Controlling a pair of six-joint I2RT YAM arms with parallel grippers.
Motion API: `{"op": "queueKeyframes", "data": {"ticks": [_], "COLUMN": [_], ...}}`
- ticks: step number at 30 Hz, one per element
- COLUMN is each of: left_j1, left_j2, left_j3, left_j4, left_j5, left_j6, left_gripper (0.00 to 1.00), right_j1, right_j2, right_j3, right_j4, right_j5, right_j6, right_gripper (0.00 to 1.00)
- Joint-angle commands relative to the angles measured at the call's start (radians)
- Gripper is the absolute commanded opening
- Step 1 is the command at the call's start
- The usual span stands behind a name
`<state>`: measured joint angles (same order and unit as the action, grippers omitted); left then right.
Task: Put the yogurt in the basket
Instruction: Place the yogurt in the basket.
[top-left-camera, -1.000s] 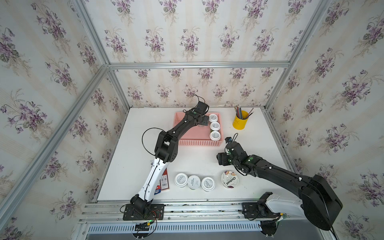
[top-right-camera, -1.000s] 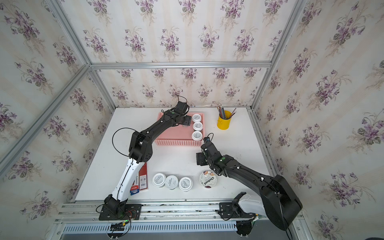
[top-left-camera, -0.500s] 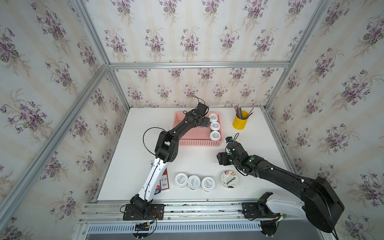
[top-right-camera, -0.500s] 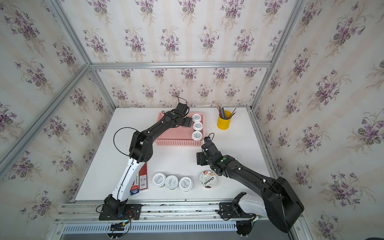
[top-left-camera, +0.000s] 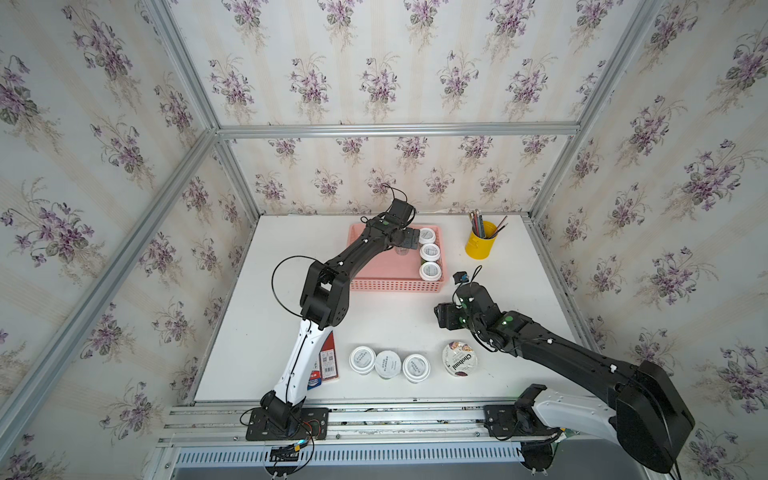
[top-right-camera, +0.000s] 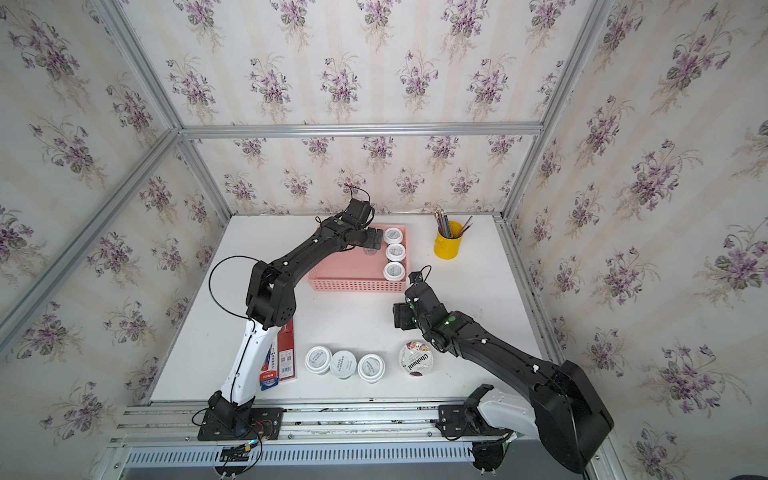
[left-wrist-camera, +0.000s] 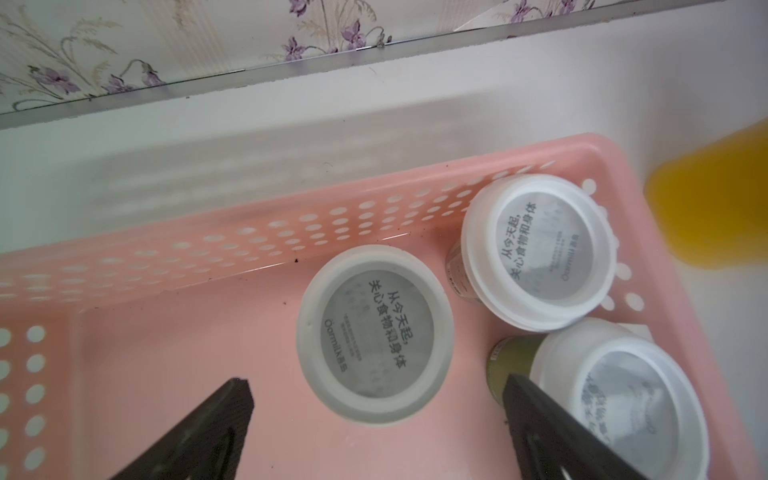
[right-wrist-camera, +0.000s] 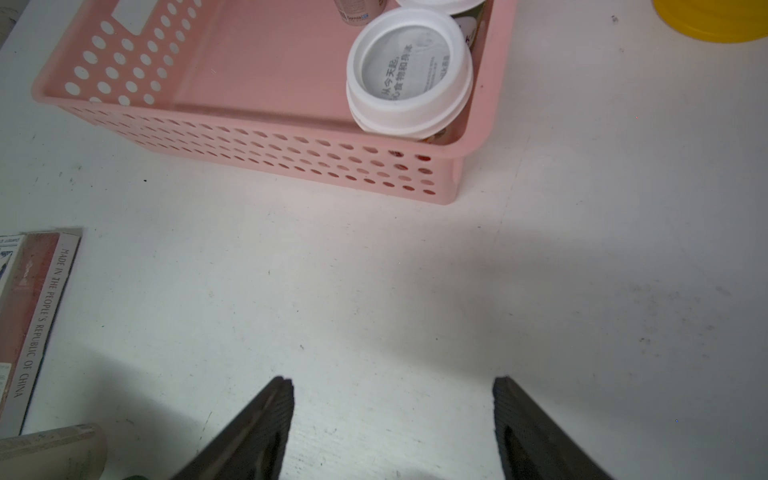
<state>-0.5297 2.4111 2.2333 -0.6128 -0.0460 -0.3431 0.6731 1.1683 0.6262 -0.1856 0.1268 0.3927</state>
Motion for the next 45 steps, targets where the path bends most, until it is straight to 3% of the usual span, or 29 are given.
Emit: {"op": "queueKeyframes", "data": {"ticks": [1,9,31,45], "left_j1": [0.001,0.002,0.016,0.02], "left_j2": [-0.043,-0.058,0.076,0.059], "left_j3": [-0.045,-0.068,0.07,0.028], "left_j4": [-0.009,-0.048,-0.065,-0.03], "left_j5": [0.024,0.127,0.202,0.222], "left_j6": [-0.043,-0.119,-0.14,-0.135], "left_gripper": [0.99,0.86,0.86,0.87], "right_j1": [0.0,0.002,0.002,0.001], "right_j2": [-0.007,-0.018,-0.033,-0.026], "right_j3": [0.001,-0.001,-0.02,-0.011], "right_j4": [-0.011,-0.008,-0.011,-0.02], "right_j5": [0.003,-0.004,0.0,0.013], "right_j6": [0.003,0.001,0.008,0.001], "right_gripper": [0.8,0.8,0.8,0.8]}}
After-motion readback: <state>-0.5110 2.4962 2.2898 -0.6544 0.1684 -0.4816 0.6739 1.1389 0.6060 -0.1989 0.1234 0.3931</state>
